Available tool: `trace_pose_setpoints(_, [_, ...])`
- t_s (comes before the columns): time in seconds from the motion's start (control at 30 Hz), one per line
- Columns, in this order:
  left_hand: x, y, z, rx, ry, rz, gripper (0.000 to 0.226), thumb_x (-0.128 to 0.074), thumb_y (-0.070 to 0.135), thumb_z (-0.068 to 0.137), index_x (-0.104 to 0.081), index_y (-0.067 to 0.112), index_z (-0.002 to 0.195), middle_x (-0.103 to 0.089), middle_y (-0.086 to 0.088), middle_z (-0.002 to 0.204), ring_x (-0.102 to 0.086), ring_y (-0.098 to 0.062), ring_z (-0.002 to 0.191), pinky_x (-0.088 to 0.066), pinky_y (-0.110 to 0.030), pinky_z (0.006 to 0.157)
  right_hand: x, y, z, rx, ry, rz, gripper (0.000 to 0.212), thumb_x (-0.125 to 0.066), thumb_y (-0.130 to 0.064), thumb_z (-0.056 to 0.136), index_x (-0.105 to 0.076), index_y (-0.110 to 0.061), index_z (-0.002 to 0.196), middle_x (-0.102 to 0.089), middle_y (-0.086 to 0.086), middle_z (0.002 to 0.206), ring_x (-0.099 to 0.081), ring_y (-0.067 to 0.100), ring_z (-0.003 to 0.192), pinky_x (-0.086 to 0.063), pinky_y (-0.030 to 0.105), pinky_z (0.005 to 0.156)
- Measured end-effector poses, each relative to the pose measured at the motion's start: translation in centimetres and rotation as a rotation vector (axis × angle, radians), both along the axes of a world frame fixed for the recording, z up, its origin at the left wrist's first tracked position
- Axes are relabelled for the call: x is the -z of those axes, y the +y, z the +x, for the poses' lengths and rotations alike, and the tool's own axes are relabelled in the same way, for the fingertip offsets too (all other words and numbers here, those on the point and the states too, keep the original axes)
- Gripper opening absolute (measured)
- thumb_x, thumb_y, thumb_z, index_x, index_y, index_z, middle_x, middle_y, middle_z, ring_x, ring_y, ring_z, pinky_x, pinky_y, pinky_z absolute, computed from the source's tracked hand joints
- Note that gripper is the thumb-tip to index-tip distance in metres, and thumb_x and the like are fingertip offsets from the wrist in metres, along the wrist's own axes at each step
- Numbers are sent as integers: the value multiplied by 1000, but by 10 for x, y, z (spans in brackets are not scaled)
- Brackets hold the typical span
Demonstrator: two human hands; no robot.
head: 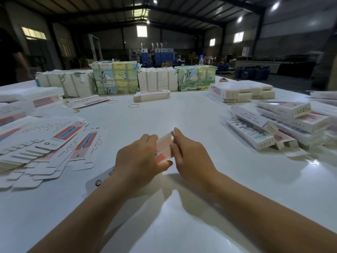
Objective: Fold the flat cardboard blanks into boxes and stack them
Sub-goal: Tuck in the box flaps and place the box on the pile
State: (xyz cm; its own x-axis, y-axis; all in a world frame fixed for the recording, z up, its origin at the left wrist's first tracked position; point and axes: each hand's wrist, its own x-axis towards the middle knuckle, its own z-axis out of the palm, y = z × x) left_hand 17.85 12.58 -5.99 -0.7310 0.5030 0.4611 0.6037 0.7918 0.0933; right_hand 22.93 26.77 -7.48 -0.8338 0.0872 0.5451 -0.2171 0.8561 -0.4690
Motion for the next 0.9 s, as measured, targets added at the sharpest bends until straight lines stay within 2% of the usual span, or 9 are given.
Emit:
trace_pose_setpoints(0.03, [0, -1, 0, -6, 11, -7, 56, -52, 66, 80, -43, 27, 119, -53, 9, 106, -50, -12, 79, -48, -26, 66, -1, -1, 1, -23, -6, -74, 35, -38, -25, 101, -49, -13, 132, -61, -1, 97, -52, 15, 79, -35, 20, 68])
trace_pose_setpoints(0.1, [0, -3, -1, -15, 39, -9, 59, -52, 66, 80, -41, 26, 123, -53, 8, 110, -52, -13, 84, -50, -28, 71, -9, -1, 1, -110, -37, -477, 34, -40, -30, 101, -65, -11, 115, -69, 3, 96, -62, 20, 86, -46, 24, 78])
trace_pose_setpoints(0.17, [-1, -5, -2, -17, 78, 11, 63, -53, 64, 81, -40, 25, 128, -53, 6, 113, -56, -15, 89, -52, -31, 74, -17, 4, -1, -232, -98, -878, 28, -47, -23, 99, -74, -19, 90, -73, 4, 92, -67, 20, 90, -55, 27, 83])
trace_pose_setpoints(0.2, [-1, -5, -2, -16, 96, 21, 64, -54, 64, 81, -39, 24, 130, -53, 6, 114, -57, -16, 91, -52, -32, 74, -19, 6, -1, -284, -115, -993, 26, -51, -15, 97, -74, -23, 87, -74, 0, 92, -68, 18, 92, -55, 26, 84])
trace_pose_setpoints(0.4, [-4, -4, 4, 47, 183, 88, 68, -71, 49, 75, -51, 13, 128, -62, -6, 106, -61, -26, 84, -52, -37, 65, -24, 13, 0, -336, -127, -1248, 26, -54, 4, 90, -72, -13, 96, -74, 7, 96, -71, 20, 90, -56, 24, 75])
trace_pose_setpoints(0.53, [-3, -6, 4, 87, 231, 98, 65, -85, 37, 63, -62, 2, 114, -66, -14, 90, -63, -33, 68, -54, -41, 53, -25, 14, 0, -353, -140, -1262, 24, -54, 0, 91, -73, -13, 97, -74, 8, 96, -70, 21, 91, -56, 24, 76])
trace_pose_setpoints(0.7, [-3, -2, 5, 74, 328, 42, 71, -89, 38, 53, -65, -1, 107, -67, -16, 84, -62, -33, 60, -54, -39, 50, -23, 9, 4, -231, -42, -964, 52, -48, 2, 90, -75, -39, 73, -75, -7, 87, -69, 12, 90, -54, 24, 81])
trace_pose_setpoints(0.77, [-3, -1, 4, 67, 382, 5, 73, -90, 40, 51, -65, -2, 106, -68, -16, 83, -62, -32, 59, -53, -37, 51, -23, 10, 5, -142, -10, -850, 52, -50, -3, 88, -73, -46, 69, -72, -8, 88, -66, 9, 89, -51, 22, 80])
trace_pose_setpoints(0.9, [-2, -1, 2, 62, 450, -63, 75, -90, 41, 49, -65, -3, 105, -68, -16, 84, -62, -31, 60, -52, -35, 53, -24, 11, 5, -9, 10, -601, 40, -50, -8, 88, -75, -39, 86, -55, 1, 80, -54, 8, 75, -38, 11, 65])
